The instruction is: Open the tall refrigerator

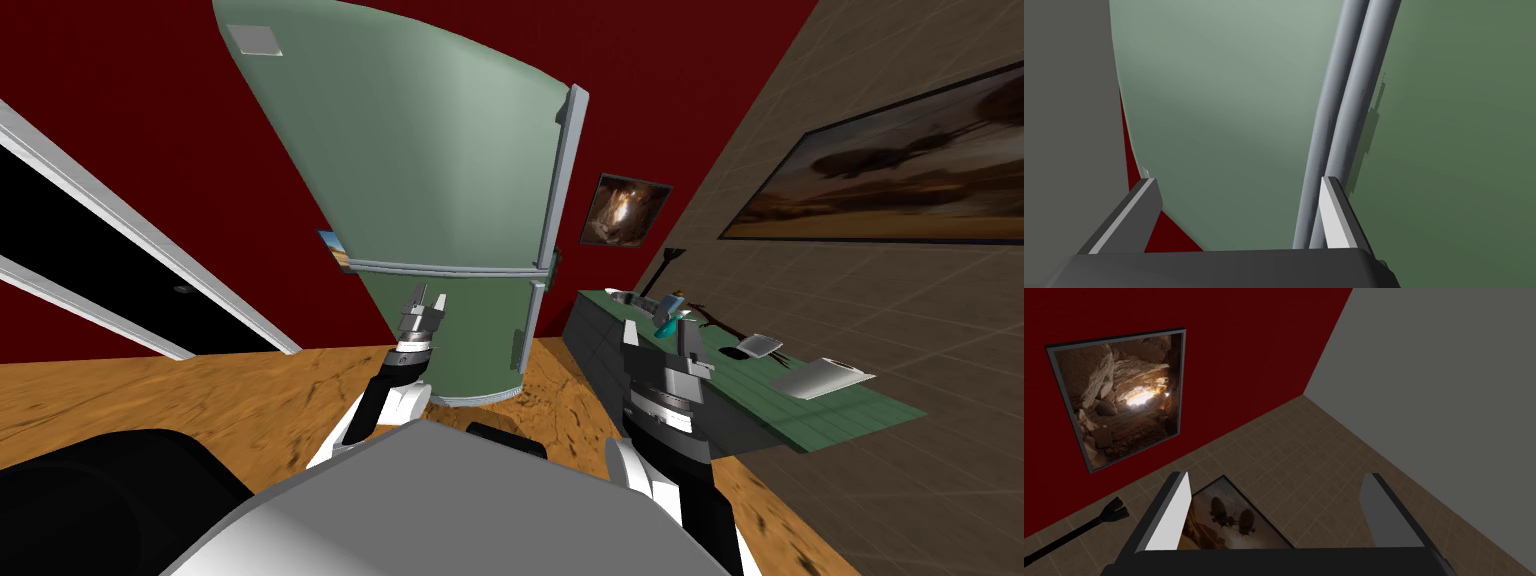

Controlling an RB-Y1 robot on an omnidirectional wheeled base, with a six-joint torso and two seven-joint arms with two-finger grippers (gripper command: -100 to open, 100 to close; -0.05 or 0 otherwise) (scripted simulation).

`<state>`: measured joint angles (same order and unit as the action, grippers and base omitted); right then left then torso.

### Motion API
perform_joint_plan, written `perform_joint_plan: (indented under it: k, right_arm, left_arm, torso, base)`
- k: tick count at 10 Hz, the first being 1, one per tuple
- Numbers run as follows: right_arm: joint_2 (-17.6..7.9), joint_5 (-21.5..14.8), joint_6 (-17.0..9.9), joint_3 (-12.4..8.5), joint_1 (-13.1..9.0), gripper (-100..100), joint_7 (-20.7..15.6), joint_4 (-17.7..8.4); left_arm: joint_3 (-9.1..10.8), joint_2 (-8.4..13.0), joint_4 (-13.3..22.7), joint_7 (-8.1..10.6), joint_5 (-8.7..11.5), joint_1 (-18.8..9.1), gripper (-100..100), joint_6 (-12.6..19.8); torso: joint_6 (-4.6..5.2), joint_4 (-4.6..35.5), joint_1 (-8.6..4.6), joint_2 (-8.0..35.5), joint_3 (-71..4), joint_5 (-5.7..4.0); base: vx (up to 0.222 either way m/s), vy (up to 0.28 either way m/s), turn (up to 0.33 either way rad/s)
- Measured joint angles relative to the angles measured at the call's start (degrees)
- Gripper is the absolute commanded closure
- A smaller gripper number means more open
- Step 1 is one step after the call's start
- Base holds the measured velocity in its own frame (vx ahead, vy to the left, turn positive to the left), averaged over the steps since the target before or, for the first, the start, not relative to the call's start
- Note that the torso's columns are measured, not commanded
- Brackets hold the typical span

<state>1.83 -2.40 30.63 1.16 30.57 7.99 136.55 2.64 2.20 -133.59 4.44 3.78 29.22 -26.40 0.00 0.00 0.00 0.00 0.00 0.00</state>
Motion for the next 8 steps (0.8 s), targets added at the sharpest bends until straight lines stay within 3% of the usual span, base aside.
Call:
perform_joint_plan:
  k: [2, 8]
  right_arm:
    - [0.00, 0.00, 0.00, 0.00, 0.00, 0, 0.00, 0.00]
    - [0.00, 0.00, 0.00, 0.00, 0.00, 0, 0.00, 0.02]
  left_arm:
    - [0.00, 0.00, 0.00, 0.00, 0.00, 0.00, 0, 0.00]
    - [0.00, 0.00, -0.02, 0.00, 0.00, 0.00, 0, -0.01]
  torso:
    - [0.00, 6.00, 0.00, 5.97, -12.00, 0.00]
    - [0.00, 31.14, 0.00, 31.16, -62.27, 0.00]
  base:
    - [0.000, 0.000, 0.000]
    - [0.000, 0.000, 0.000]
